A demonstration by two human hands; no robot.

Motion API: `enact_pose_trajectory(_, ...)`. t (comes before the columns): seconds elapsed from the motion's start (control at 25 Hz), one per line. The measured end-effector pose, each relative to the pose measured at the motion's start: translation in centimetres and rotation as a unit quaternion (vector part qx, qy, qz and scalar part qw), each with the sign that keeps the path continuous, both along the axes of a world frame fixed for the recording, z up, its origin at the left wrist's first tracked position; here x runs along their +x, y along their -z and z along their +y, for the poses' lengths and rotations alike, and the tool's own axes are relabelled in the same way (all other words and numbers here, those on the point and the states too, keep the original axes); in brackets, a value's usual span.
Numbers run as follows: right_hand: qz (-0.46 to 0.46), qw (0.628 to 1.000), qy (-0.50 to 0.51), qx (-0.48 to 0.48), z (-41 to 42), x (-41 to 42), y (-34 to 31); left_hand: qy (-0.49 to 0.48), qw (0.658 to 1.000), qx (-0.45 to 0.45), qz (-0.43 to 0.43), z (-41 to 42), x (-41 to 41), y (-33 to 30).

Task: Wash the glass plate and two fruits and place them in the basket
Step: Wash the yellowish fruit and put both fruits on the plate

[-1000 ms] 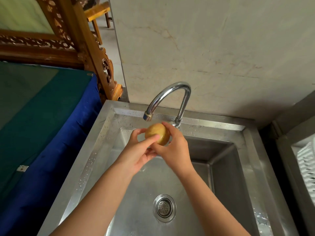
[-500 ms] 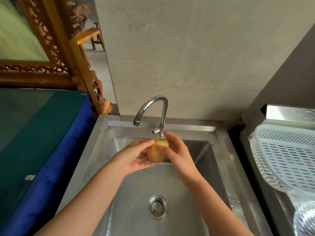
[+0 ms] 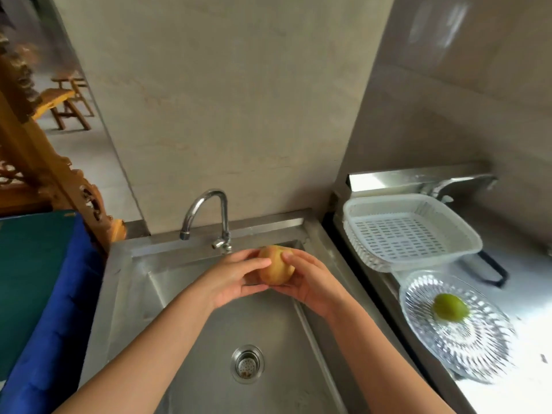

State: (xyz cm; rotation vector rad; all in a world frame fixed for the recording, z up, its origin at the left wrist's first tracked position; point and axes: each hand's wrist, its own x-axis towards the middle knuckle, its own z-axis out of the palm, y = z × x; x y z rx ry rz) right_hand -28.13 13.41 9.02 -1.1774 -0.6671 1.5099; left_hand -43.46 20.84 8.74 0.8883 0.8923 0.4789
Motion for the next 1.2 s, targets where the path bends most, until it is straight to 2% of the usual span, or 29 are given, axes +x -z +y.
enact_pose_trajectory(0.08,-0.017,0.999,0.030,-0.017,-2.6,0.6,0.4,0.057,0.998,-0.030,0.024,-1.4,1.8,0.3)
enact_pose_trajectory(0.16,-0.006,0.997,0.065,-0.031,-4.5,1.6,0.6,0.100,0.994,-0.011,0.045,-2.5,3.7,0.8)
enact_pose_trajectory(0.28,0.036,0.992,0.118,-0.032,-5.8,4.0,0.1,0.098,0.995,0.011,0.016,-3.2,6.4,0.5)
enact_pose_trajectory(0.36,0.052,0.988,0.142,-0.033,-6.3,5.8,-0.4,0.096,0.993,0.062,0.007,-3.5,8.1,0.2)
enact_pose_trajectory(0.6,0.084,0.990,0.107,-0.045,-7.0,11.0,-0.5,0.086,0.979,0.186,0.011,-5.2,11.9,0.1)
enact_pose_trajectory(0.72,0.128,0.987,0.078,-0.063,-7.5,14.0,-0.8,0.067,0.974,0.213,0.029,-6.6,13.9,0.3)
enact_pose_trajectory(0.8,0.142,0.985,0.062,-0.069,-8.1,16.3,-1.2,0.071,0.978,0.193,0.026,-7.7,15.2,0.1)
enact_pose_trajectory(0.92,0.095,0.993,0.036,-0.053,-9.5,20.9,-1.6,0.101,0.988,0.119,-0.008,-8.7,19.0,-1.3)
enact_pose_trajectory(1.0,0.091,0.993,0.057,-0.048,-10.6,24.5,-1.8,0.108,0.990,0.090,-0.019,-9.5,23.0,-2.0)
enact_pose_trajectory(1.08,0.089,0.992,0.084,-0.040,-12.0,28.4,-1.8,0.092,0.994,0.066,-0.013,-10.7,27.9,-2.5)
enact_pose_trajectory(1.2,0.036,0.995,0.087,-0.013,-13.9,33.5,-1.3,0.084,0.994,0.066,0.016,-12.2,34.4,-2.3)
